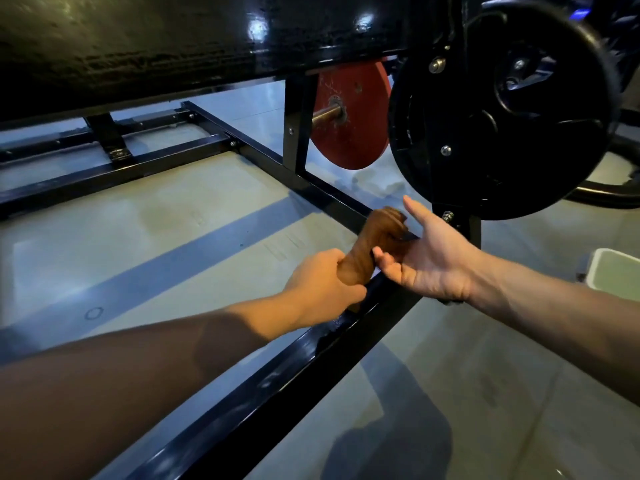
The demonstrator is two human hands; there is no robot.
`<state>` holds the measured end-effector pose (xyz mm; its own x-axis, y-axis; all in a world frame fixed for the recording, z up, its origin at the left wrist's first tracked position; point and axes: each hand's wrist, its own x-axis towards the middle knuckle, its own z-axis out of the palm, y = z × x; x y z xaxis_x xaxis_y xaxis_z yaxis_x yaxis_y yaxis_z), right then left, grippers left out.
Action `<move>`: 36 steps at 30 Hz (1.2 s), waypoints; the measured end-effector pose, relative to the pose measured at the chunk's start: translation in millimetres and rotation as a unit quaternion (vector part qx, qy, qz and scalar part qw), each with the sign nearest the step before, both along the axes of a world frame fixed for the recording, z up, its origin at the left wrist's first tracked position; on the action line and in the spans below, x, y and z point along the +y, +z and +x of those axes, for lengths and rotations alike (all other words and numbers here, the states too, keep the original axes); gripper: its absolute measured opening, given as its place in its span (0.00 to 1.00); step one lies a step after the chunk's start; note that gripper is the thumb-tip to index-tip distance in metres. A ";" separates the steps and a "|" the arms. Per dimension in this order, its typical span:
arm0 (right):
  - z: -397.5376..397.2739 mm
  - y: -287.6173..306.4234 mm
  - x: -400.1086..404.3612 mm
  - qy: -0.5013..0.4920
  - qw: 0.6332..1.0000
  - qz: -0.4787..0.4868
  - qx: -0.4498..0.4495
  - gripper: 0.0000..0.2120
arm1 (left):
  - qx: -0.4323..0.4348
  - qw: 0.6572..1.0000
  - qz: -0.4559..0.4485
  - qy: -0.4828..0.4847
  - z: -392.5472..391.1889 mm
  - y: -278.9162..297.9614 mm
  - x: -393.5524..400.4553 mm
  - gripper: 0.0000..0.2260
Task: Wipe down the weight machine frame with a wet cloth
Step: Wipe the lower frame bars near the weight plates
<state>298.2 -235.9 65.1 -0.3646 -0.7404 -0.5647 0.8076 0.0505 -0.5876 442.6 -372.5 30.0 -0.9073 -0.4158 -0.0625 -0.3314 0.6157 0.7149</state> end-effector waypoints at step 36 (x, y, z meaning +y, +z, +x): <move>-61.1 -49.9 24.5 0.179 0.382 0.429 0.799 0.17 | -0.301 0.944 0.125 -0.045 15.8 -30.1 -2.0 0.24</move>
